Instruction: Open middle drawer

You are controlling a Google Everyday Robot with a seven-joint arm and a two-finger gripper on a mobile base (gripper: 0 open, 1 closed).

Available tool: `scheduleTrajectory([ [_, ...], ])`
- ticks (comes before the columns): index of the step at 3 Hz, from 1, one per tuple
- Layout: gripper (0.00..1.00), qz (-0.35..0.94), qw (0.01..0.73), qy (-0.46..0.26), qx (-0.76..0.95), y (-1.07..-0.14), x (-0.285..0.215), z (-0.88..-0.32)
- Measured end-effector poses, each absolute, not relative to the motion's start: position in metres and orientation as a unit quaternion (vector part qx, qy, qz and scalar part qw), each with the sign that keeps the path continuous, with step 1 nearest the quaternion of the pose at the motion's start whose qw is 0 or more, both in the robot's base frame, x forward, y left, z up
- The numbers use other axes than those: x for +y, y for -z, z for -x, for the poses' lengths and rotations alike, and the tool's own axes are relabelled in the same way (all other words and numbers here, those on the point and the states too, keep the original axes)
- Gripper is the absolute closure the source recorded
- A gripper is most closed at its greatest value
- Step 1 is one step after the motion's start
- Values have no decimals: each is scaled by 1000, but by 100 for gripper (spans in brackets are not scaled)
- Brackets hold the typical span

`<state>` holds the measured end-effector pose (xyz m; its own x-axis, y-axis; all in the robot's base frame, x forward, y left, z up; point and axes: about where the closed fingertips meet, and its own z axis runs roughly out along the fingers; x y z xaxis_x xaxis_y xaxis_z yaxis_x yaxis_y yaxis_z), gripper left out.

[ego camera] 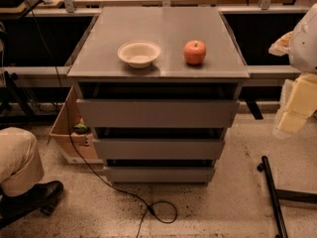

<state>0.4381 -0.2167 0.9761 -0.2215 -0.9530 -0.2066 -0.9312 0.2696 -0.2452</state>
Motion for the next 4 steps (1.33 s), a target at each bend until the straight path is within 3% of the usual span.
scheduleTrajectory([
  [2, 0, 617, 176, 20, 767, -960, -195, -448],
  [4, 0, 624, 178, -70, 758, -869, -141, -463],
])
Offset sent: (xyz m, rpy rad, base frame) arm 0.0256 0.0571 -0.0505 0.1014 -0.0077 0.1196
